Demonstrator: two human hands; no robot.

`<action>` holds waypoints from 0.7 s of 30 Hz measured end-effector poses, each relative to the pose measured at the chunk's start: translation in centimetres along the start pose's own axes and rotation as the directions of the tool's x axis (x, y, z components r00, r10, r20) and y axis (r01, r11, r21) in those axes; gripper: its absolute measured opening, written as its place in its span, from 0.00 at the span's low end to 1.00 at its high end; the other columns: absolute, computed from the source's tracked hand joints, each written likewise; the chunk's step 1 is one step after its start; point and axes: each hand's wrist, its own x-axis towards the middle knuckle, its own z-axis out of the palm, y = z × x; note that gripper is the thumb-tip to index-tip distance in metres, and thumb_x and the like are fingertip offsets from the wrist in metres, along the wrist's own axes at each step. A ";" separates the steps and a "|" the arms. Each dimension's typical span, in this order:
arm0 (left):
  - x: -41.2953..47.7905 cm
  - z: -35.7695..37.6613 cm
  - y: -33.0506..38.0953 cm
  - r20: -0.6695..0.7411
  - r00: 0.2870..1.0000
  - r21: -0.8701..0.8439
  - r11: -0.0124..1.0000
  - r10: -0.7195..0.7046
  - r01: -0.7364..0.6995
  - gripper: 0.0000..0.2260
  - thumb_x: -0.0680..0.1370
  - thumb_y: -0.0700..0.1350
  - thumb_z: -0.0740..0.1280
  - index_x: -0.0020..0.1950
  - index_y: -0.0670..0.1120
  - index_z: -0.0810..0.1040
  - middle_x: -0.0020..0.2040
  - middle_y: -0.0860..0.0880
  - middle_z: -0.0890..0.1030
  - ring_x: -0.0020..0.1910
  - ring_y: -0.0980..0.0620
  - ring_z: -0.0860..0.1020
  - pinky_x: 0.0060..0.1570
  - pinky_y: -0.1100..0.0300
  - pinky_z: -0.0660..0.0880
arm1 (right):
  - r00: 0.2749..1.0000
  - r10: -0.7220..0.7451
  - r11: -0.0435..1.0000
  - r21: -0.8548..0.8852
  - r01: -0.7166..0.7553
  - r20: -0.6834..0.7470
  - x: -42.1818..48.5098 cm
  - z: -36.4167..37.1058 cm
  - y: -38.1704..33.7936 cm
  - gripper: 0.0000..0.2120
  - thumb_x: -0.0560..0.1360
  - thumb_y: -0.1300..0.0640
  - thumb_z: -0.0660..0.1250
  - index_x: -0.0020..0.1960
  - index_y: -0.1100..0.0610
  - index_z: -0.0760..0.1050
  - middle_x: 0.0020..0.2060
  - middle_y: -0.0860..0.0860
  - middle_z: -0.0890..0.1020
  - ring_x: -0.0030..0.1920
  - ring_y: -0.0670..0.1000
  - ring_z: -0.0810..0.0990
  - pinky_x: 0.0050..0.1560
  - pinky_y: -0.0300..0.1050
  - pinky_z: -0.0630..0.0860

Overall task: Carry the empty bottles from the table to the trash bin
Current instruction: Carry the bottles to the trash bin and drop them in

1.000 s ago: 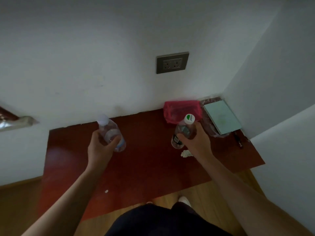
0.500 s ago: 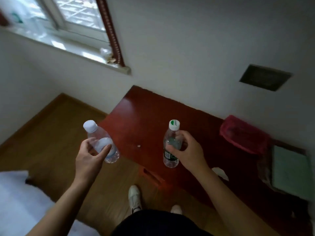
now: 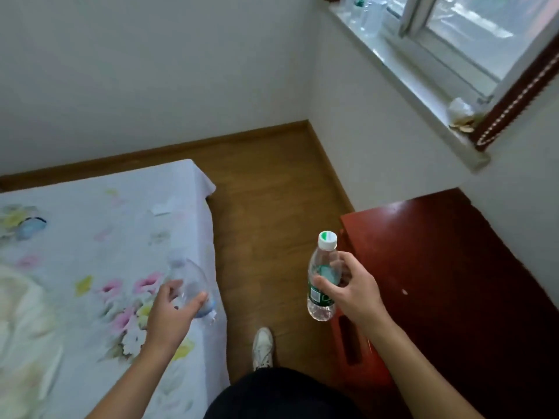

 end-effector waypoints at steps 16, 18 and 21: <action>14.8 -0.1 3.2 0.167 0.985 0.018 0.999 -0.036 0.033 0.23 0.71 0.55 0.77 0.61 0.53 0.72 0.59 0.53 0.77 0.58 0.51 0.76 0.58 0.51 0.77 | 0.973 0.226 0.969 -0.095 -0.229 -0.043 11.1 3.5 -1.6 0.23 0.67 0.45 0.77 0.59 0.40 0.72 0.49 0.39 0.80 0.52 0.42 0.80 0.54 0.50 0.80; 17.0 0.7 5.0 0.185 0.983 0.030 0.999 -0.015 0.010 0.23 0.71 0.54 0.77 0.62 0.53 0.72 0.58 0.53 0.77 0.58 0.52 0.76 0.56 0.54 0.75 | 0.964 0.261 0.959 -0.104 -0.265 -0.054 12.8 3.0 -1.2 0.24 0.68 0.44 0.77 0.61 0.41 0.73 0.49 0.40 0.80 0.52 0.45 0.80 0.54 0.51 0.80; 20.5 2.0 7.3 0.191 0.982 0.051 0.999 -0.004 -0.006 0.23 0.72 0.54 0.76 0.63 0.53 0.71 0.59 0.54 0.76 0.58 0.53 0.75 0.54 0.57 0.74 | 0.955 0.292 0.947 -0.124 -0.296 -0.053 16.4 2.8 -0.7 0.24 0.69 0.46 0.77 0.62 0.44 0.73 0.49 0.42 0.79 0.53 0.47 0.79 0.52 0.48 0.78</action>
